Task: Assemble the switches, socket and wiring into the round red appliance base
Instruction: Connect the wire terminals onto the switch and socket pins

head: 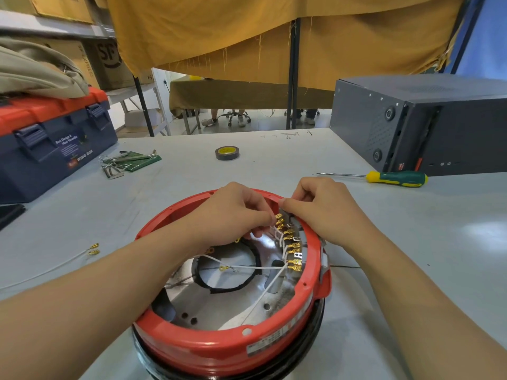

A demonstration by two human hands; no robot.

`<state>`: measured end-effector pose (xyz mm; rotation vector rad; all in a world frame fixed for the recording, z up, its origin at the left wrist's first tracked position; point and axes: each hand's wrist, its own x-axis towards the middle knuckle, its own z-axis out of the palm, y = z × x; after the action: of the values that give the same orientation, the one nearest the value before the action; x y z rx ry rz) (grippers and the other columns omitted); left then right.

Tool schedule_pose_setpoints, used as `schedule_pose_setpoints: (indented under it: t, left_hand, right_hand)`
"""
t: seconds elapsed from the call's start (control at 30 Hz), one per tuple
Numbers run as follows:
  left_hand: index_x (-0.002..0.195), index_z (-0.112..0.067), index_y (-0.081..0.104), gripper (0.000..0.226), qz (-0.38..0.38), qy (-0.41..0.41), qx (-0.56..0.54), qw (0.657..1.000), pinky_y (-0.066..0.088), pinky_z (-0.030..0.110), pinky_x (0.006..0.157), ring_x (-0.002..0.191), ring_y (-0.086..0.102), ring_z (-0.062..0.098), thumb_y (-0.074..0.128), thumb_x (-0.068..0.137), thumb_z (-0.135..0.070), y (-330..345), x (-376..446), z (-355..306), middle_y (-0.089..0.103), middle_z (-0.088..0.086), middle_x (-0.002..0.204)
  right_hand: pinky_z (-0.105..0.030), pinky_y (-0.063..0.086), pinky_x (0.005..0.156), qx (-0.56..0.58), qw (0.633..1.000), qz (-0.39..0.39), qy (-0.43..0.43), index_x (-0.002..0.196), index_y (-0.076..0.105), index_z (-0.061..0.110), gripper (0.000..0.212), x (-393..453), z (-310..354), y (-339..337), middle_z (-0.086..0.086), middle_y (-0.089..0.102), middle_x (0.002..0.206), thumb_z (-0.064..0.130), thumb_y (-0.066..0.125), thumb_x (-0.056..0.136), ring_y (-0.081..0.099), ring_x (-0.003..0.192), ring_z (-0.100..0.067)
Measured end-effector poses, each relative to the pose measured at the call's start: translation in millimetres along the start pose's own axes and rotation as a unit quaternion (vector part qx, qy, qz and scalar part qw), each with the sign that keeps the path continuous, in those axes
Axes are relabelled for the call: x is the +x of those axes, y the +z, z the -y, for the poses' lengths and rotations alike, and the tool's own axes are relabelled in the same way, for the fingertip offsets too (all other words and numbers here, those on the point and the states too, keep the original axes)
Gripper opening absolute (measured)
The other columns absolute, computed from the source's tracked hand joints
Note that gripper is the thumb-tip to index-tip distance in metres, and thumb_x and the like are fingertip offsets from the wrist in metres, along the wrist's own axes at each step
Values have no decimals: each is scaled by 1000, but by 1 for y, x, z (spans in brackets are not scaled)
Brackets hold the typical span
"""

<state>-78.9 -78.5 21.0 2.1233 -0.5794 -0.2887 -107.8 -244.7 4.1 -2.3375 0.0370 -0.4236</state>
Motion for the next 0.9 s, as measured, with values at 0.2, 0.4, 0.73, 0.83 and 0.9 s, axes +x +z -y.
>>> schedule_pose_setpoints:
  t: [0.2, 0.4, 0.73, 0.83, 0.9]
  left_hand:
    - [73, -13, 72, 13, -18, 30, 55, 998, 48, 18, 56, 55, 60, 4, 65, 83, -16, 3, 2, 2, 68, -2, 62]
    - [76, -14, 71, 11, -38, 57, 101, 993, 54, 25, 60, 56, 60, 1, 63, 83, -16, 7, 3, 1, 67, -4, 64]
    - [77, -14, 70, 11, -41, 66, 118, 990, 54, 26, 63, 57, 59, 3, 62, 85, -15, 9, 2, -1, 66, -4, 64]
    - [76, -15, 69, 12, -45, 74, 130, 988, 52, 27, 62, 58, 58, 6, 61, 85, -15, 9, 1, -2, 64, -6, 62]
    - [76, -16, 69, 12, -46, 79, 140, 986, 51, 26, 60, 59, 58, 7, 61, 85, -16, 10, 2, -2, 63, -7, 62]
  right_hand:
    - [-17, 34, 50, 24, 1000, -1, -5, 65, 61, 15, 21, -1, 0, -1, 4, 59, 61, 28, 69, 80, 52, 56, -5]
    - [-18, 33, 51, 23, 1000, -2, -12, 67, 63, 13, 21, -2, 0, 0, 4, 59, 61, 27, 69, 81, 52, 56, -5]
    - [-15, 33, 51, 5, 1000, -1, -20, 67, 63, 13, 22, -2, 0, -1, 4, 60, 62, 28, 68, 82, 52, 57, -5]
    - [-15, 33, 50, 8, 1000, 0, -16, 67, 61, 14, 22, -1, 0, 0, 5, 58, 61, 28, 68, 82, 51, 57, -5]
    - [-17, 33, 51, 7, 1000, 1, -13, 70, 62, 14, 20, -1, 0, 0, 4, 57, 64, 29, 68, 82, 51, 60, -7]
